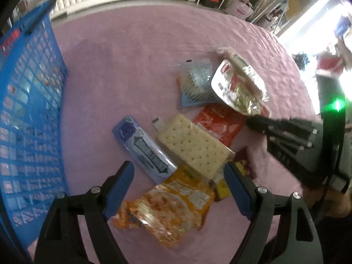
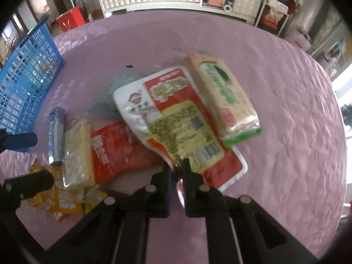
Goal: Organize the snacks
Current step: 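Grasp the red-and-white snack bag with the right gripper while the left grasps the purple gum pack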
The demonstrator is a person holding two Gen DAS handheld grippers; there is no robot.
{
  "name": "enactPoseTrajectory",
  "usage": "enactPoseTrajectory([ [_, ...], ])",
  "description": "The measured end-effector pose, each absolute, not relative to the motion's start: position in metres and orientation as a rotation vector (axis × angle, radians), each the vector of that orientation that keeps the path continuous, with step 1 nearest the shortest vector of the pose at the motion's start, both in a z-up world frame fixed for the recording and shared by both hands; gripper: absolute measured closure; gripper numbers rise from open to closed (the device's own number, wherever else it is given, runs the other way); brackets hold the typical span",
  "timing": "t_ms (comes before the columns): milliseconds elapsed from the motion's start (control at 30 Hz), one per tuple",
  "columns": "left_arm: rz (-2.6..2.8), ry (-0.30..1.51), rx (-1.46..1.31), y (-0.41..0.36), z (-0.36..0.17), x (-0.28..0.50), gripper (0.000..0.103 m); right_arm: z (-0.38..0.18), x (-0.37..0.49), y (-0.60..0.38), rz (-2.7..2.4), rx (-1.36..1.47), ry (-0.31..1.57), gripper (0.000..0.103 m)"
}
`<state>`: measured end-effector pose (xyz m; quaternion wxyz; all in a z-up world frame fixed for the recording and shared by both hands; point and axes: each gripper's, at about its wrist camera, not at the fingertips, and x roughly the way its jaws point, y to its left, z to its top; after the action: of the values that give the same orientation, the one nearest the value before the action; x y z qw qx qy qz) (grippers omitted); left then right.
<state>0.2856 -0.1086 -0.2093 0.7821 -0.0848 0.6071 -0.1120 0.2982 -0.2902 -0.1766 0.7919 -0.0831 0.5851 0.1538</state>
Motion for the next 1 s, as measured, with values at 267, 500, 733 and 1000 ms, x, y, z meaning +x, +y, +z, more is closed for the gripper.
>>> enactPoseTrajectory([
  [267,-0.249,1.336,-0.261,-0.107,-0.205,0.288,0.021,-0.159,0.278,-0.314,0.356,-0.049,1.239,0.094],
  [500,-0.128,1.323,-0.224,-0.109,-0.209,0.296,0.021,-0.153,0.268,-0.324,0.363,-0.021,1.228,0.095],
  [733,0.0,1.315,-0.143,-0.106,-0.218,0.298,0.04,-0.157,0.267,-0.318,0.375,-0.011,1.22,0.095],
  [1000,0.01,1.335,-0.19,-0.095,-0.235,0.311,0.058,-0.159,0.268,-0.319,0.384,-0.003,1.222,0.094],
])
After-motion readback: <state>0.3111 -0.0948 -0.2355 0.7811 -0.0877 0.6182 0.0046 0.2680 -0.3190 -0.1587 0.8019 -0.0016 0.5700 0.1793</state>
